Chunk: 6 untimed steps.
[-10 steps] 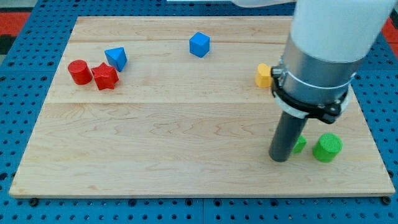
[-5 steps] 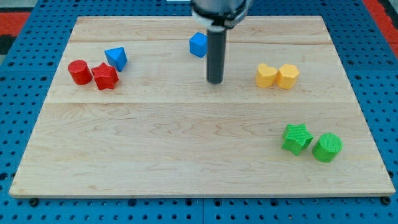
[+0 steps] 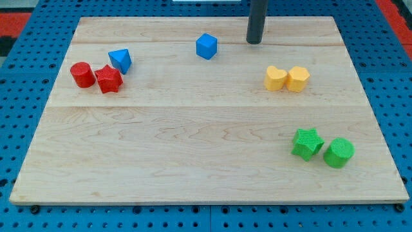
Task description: Point your arm at the blue cube
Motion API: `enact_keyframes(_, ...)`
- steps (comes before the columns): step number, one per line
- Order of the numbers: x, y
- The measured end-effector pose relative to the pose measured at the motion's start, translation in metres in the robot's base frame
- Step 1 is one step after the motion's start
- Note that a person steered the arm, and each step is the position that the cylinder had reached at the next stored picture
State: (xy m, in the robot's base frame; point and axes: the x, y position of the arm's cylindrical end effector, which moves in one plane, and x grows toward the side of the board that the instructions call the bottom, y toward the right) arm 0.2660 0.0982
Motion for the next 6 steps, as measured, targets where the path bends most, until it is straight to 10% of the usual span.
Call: enact_keyframes(6, 0.000, -0.088)
